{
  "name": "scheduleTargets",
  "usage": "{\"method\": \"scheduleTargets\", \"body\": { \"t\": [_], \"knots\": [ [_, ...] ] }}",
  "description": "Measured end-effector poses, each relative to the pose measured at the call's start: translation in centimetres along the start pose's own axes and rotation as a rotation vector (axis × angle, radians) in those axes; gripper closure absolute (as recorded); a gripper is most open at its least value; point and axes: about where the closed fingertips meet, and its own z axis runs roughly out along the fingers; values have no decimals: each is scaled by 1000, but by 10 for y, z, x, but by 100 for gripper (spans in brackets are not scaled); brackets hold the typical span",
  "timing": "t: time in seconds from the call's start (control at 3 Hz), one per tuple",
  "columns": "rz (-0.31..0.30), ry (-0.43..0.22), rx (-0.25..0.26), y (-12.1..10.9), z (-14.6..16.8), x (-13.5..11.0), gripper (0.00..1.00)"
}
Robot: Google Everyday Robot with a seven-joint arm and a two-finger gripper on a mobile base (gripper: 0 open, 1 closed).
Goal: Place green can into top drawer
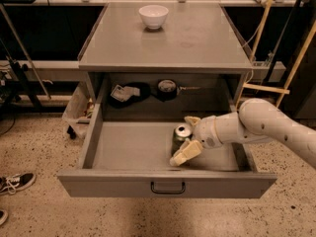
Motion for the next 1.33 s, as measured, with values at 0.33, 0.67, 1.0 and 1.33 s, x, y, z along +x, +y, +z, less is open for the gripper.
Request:
{"method": "scheduleTargets", "body": {
  "t": [0.33,0.67,1.0,1.33],
  "knots": [
    [-4,-6,3,4,-4,-6,0],
    [35,-13,70,23,-38,-31,0],
    [57,-37,191,64,-97,-81,0],
    [17,-103,304,118,-149,-156,0]
  ]
}}
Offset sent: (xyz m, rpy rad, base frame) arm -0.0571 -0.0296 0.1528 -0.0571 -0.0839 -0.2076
